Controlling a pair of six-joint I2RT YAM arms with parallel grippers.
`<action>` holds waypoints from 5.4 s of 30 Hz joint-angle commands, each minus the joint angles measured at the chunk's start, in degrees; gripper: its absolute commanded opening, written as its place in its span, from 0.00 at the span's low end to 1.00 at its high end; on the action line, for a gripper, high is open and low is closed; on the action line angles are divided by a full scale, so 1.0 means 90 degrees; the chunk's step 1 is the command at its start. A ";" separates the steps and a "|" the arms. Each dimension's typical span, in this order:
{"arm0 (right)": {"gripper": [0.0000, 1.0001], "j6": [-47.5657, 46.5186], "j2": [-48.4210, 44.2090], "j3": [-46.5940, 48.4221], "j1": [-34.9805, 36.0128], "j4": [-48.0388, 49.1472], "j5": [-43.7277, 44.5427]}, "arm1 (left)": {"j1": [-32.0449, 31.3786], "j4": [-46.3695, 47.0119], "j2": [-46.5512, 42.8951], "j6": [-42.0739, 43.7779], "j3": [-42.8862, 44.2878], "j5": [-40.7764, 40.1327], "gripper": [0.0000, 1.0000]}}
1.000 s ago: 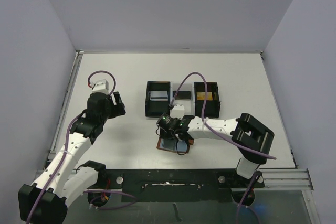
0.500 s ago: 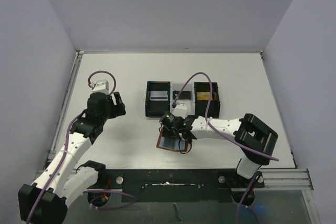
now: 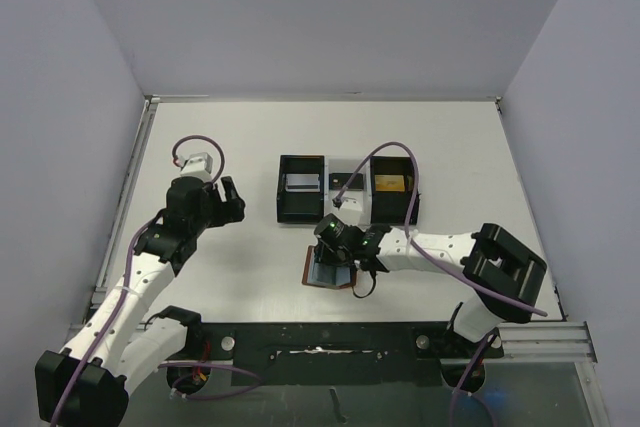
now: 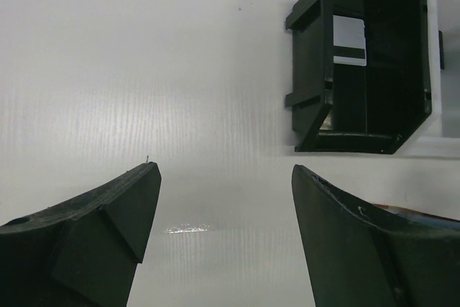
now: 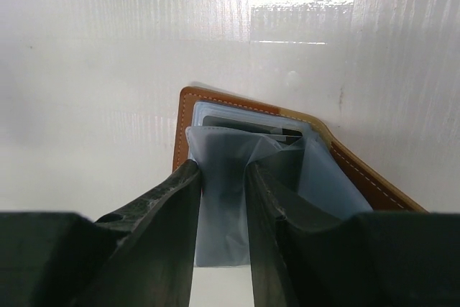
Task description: Take the credit cards out of the card holder
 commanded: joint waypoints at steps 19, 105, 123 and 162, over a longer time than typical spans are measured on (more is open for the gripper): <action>0.31 0.0141 -0.1055 -0.1265 -0.0354 0.1623 -0.0596 | -0.1948 0.3501 0.0640 -0.2224 -0.1638 0.3578 0.68; 0.39 0.0853 -0.2389 -0.1568 -0.0623 -0.0557 -0.0144 | -0.3870 0.5235 0.3928 -0.2866 -0.0850 0.2720 0.40; 0.38 0.1038 -0.1810 -0.1977 -0.0753 -0.0479 -0.0289 | -0.3896 0.4561 0.4596 -0.2865 -0.0341 0.2561 0.39; 0.28 0.1331 -0.1882 -0.2554 -0.0938 -0.0086 -0.0457 | -0.3930 0.3173 0.4535 -0.2799 -0.0043 0.1694 0.34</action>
